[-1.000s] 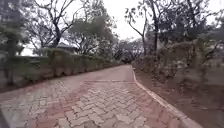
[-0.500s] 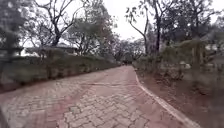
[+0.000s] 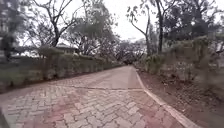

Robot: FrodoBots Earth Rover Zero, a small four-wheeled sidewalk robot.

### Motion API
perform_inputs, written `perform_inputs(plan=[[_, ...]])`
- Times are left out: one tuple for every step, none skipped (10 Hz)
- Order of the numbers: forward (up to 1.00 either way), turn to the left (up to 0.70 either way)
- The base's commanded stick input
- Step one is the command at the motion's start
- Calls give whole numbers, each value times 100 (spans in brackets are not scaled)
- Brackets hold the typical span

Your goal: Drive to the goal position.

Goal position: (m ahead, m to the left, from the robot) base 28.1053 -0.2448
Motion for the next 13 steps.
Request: perform_inputs(plan=[[70,2],[70,2],[70,2],[70,2],[70,2],[70,2],[70,2],[70,0],[70,0],[70,0],[70,0],[70,0],[70,0]])
